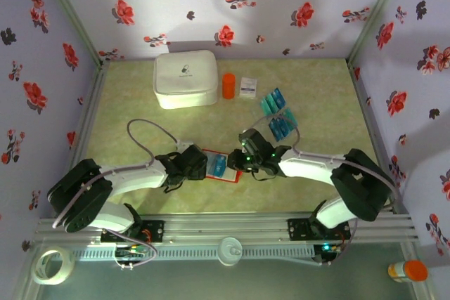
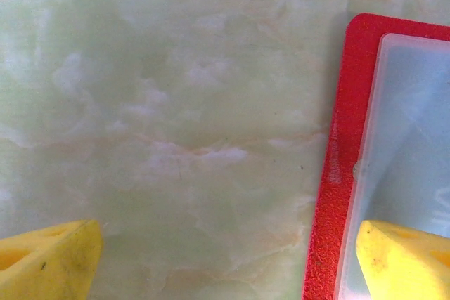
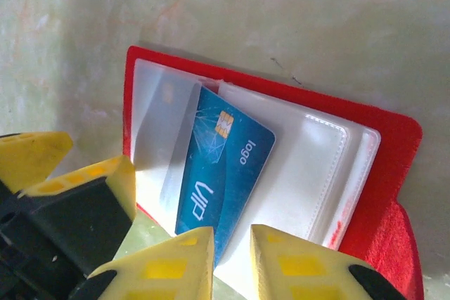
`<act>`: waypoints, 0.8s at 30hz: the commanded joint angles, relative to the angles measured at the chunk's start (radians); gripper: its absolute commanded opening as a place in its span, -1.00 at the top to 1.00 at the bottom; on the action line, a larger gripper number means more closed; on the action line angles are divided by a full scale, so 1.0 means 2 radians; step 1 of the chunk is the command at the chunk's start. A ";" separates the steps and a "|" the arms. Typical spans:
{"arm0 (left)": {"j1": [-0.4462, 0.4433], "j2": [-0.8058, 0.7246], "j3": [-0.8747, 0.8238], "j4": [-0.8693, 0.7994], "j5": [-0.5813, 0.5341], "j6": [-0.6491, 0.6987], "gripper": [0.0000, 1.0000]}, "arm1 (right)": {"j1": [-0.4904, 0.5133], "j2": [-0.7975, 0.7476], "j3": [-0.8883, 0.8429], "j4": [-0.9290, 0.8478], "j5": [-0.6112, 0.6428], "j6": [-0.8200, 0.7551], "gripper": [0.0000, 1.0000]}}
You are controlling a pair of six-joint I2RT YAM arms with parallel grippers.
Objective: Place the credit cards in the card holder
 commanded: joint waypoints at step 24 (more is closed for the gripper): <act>-0.003 -0.014 -0.012 -0.024 -0.011 -0.010 -0.86 | 0.034 0.163 0.129 -0.015 -0.005 -0.015 0.68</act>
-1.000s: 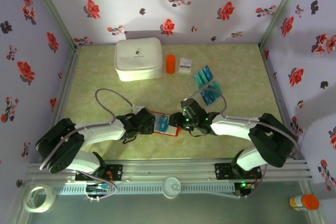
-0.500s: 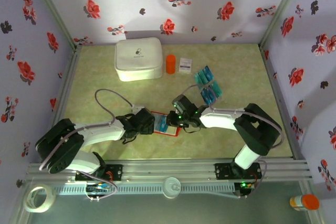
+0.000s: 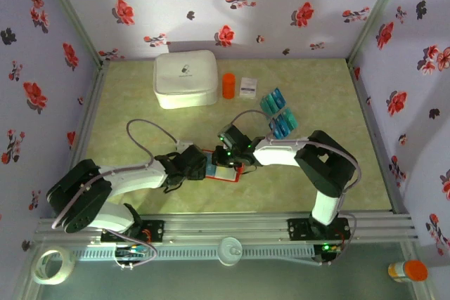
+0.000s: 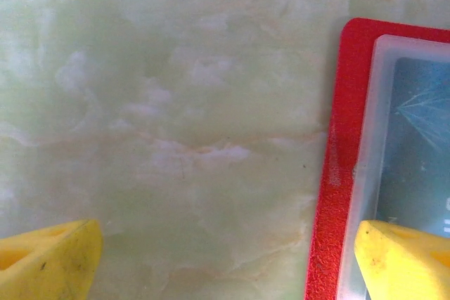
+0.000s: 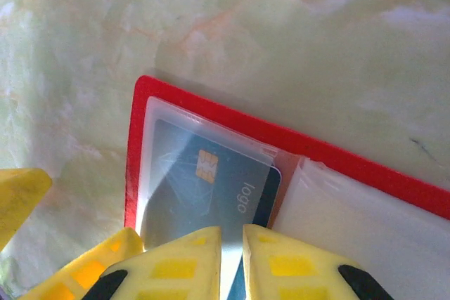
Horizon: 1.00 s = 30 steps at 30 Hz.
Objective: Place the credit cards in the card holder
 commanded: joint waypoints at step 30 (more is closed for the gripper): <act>0.044 -0.018 -0.001 -0.047 -0.019 0.003 -0.89 | 0.029 -0.029 -0.012 -0.043 0.046 -0.008 0.90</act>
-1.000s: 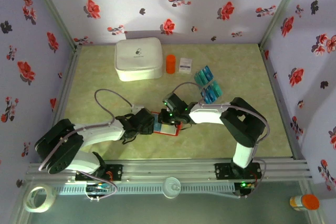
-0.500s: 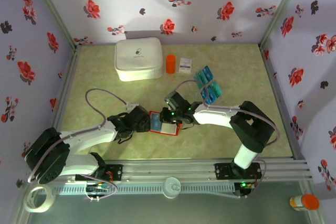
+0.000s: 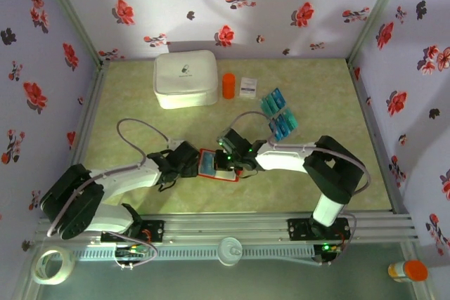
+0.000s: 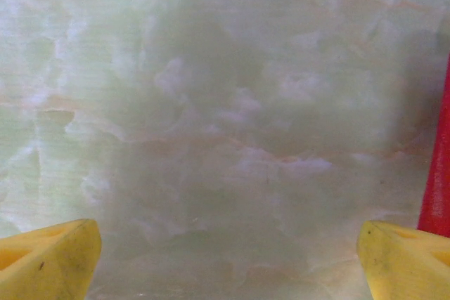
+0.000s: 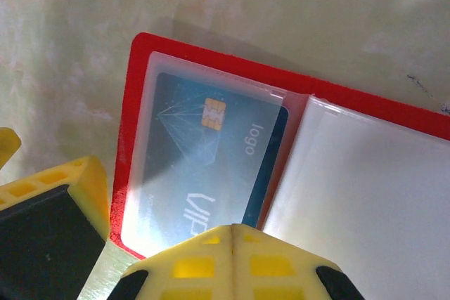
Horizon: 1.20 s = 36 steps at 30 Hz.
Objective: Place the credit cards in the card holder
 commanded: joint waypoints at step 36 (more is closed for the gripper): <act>0.003 0.013 -0.004 0.005 0.003 0.004 -0.86 | 0.005 0.023 0.054 -0.054 0.000 -0.031 0.87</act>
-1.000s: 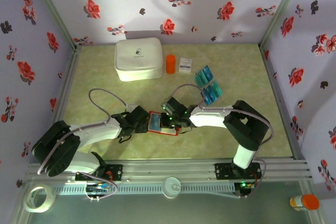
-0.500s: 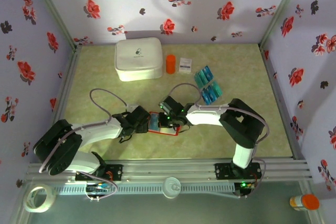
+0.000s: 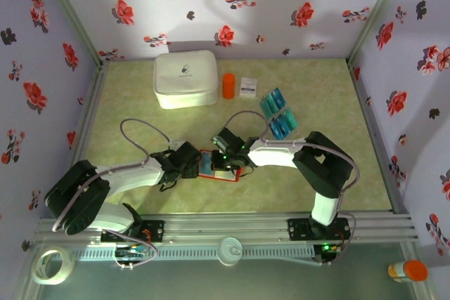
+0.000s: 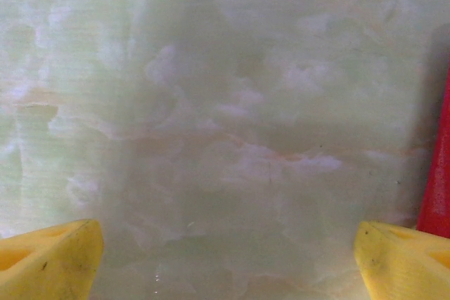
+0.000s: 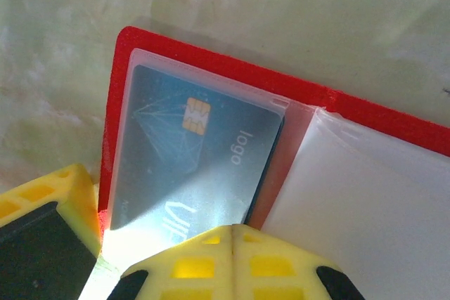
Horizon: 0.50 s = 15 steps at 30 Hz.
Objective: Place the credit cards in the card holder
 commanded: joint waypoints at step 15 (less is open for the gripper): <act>0.018 -0.091 0.027 -0.068 -0.018 0.024 -0.94 | -0.062 -0.143 -0.046 -0.075 0.042 -0.048 0.76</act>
